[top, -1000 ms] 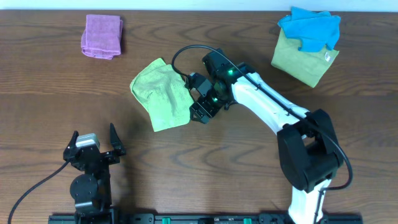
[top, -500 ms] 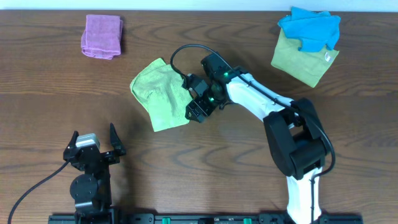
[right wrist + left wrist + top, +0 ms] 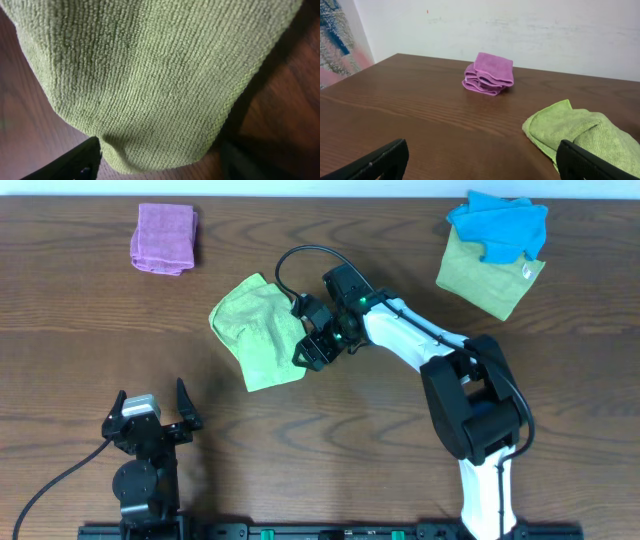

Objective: Fold the cloth

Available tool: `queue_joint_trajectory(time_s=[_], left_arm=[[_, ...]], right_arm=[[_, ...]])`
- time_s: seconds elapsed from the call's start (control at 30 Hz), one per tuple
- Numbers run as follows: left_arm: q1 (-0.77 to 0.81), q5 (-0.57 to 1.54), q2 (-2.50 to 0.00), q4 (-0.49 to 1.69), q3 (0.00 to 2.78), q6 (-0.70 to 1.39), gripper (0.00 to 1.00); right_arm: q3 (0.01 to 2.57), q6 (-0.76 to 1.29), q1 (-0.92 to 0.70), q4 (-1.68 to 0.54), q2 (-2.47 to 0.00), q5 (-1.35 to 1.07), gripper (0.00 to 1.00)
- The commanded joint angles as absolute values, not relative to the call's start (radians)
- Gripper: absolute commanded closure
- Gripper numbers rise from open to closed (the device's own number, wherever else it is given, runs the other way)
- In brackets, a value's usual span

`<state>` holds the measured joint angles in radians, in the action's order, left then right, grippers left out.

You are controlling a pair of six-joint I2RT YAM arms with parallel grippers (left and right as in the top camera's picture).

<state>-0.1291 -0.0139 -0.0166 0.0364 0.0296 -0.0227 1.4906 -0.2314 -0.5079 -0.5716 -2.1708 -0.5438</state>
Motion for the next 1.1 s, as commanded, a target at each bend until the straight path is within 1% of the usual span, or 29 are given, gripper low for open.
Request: queue_joint_trajectory(time_s=[0.0,0.1,0.13,0.17,0.2,0.23,0.3,0.37,0.47,0.57,0.87,0.97,1.07], left_arm=[[-0.131,-0.026,-0.011,0.075,0.004,-0.027,0.05],[-0.131,-0.026,-0.011,0.074,0.004,-0.027,0.05],[-0.131,-0.026,-0.011,0.074,0.004,-0.027,0.05],[-0.131,-0.026,-0.011,0.075,0.004,-0.027,0.05],[-0.131,-0.026,-0.011,0.074,0.004,-0.027,0.04],[-0.131,-0.026,-0.011,0.075,0.004,-0.027,0.05],[-0.131,-0.026,-0.011,0.075,0.004,-0.027,0.05],[-0.131,-0.026,-0.011,0.075,0.004,-0.027,0.04],[-0.131,-0.026,-0.011,0.074,0.004,-0.027,0.05],[-0.131,-0.026,-0.011,0.074,0.004,-0.027,0.05],[-0.131,-0.026,-0.011,0.074,0.004,-0.027,0.05],[-0.131,-0.026,-0.011,0.074,0.004,-0.027,0.05],[-0.131,-0.026,-0.011,0.075,0.004,-0.027,0.05]], right_arm=[[1.487,-0.215,-0.503,-0.572,-2.195,-0.569,0.28],[1.487,-0.214,-0.503,-0.579,-2.195,-0.562,0.39],[1.487,-0.214,-0.503,-0.579,-2.195,-0.561,0.44],[1.487,-0.213,-0.503,-0.579,-2.195,-0.561,0.53],[1.487,-0.205,-0.503,-0.579,-2.195,-0.56,0.69],[1.487,-0.191,-0.503,-0.579,-2.195,-0.554,0.78],[1.487,-0.179,-0.503,-0.579,-2.195,-0.554,0.9],[1.487,-0.169,-0.503,-0.579,-2.195,-0.554,0.99],[1.508,-0.154,-0.501,-0.609,-2.193,-0.55,0.99],[1.581,-0.154,-0.49,-0.71,-2.181,-0.506,0.99],[1.949,-0.154,-0.449,-1.158,-2.163,-0.109,0.99],[1.997,-0.13,-0.439,-1.245,-2.163,0.027,0.99],[1.996,-0.094,-0.429,-1.277,-2.163,0.134,0.99]])
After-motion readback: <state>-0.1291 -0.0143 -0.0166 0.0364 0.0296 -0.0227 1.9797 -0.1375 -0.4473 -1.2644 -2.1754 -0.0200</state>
